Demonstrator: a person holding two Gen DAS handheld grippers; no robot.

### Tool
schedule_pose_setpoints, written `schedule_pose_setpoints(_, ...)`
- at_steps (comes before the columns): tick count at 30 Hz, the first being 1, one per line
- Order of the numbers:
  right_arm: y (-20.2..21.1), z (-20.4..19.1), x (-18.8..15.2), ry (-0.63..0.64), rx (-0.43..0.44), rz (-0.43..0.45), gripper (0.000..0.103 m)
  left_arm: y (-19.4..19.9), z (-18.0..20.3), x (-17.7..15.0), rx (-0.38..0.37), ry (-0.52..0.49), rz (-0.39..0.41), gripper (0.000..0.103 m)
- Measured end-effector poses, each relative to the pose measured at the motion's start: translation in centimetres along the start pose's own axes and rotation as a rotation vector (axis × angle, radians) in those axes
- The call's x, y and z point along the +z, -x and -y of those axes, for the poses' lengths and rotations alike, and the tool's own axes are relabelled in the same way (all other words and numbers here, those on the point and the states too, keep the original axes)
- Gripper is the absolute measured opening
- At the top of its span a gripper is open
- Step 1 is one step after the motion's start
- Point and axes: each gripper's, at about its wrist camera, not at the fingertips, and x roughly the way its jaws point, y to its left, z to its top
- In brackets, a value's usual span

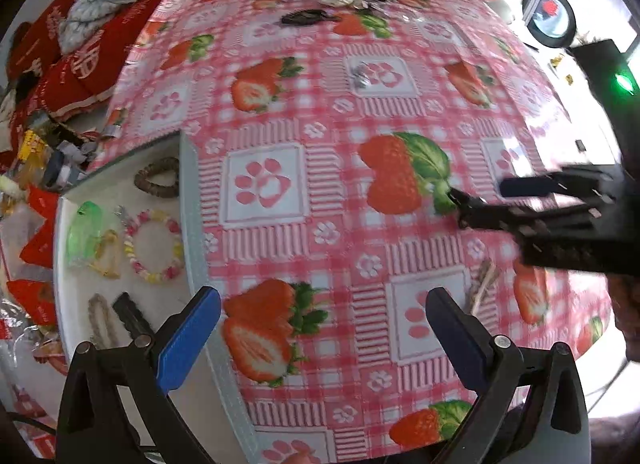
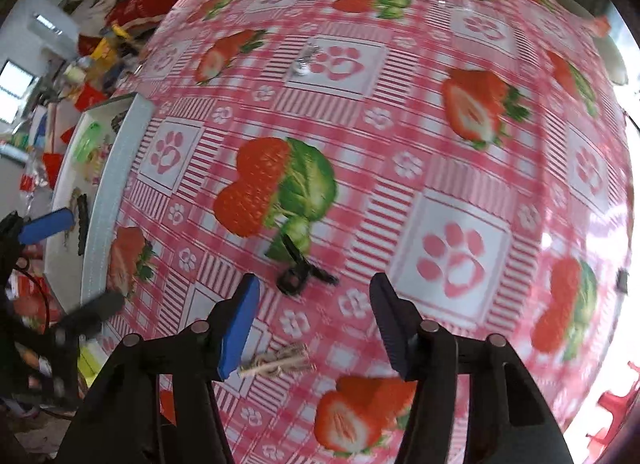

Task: Organize jewelry
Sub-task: 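Move the left tool to the small silver hair clip while the right tool approaches the black claw clip, then grasp the small silver hair clip with the left tool while the right tool grasps the black claw clip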

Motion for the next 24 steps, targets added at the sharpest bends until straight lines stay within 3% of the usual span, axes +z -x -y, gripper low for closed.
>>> schedule_pose_setpoints(5, -1.5, -0.7, 0.4, 0.067, -0.014, -0.027, 0.04, -0.4, 1.7, -1.0, -0.037, -0.049, -0.006, 0.103)
schedule_pose_setpoints(7, -1.6, -0.9, 0.4, 0.089, -0.02, -0.027, 0.04, -0.5, 2.5, -1.3, -0.058, -0.076, -0.002, 0.103)
schedule_pose_setpoints(9, -1.6, -1.1, 0.4, 0.115, -0.032, -0.023, 0.04, -0.8, 3.6, -1.5, -0.068, -0.112, -0.003, 0.097)
schedule_pose_setpoints(15, -1.6, -0.3, 0.7, 0.1, -0.038, -0.02, 0.04, -1.8, 7.3, -1.8, -0.112, -0.213, -0.009, 0.095)
schedule_pose_setpoints(17, -1.3, 0.5, 0.6, 0.083, -0.034, -0.018, 0.04, -2.2, 8.2, -1.9, -0.117, -0.242, -0.013, 0.085)
schedule_pose_setpoints(20, -1.1, 1.7, 0.7, 0.043, -0.016, -0.017, 0.04, -3.2, 9.4, -1.9, -0.125, -0.272, -0.027, 0.083)
schedule_pose_setpoints(22, -0.9, 2.3, 0.7, 0.022, -0.008, -0.015, 0.04, -3.7, 10.1, -1.8, -0.13, -0.288, -0.033, 0.074)
schedule_pose_setpoints(24, -0.9, 2.7, 0.9, 0.005, 0.003, -0.015, 0.04, -4.2, 10.7, -1.7, -0.136, -0.3, -0.041, 0.074)
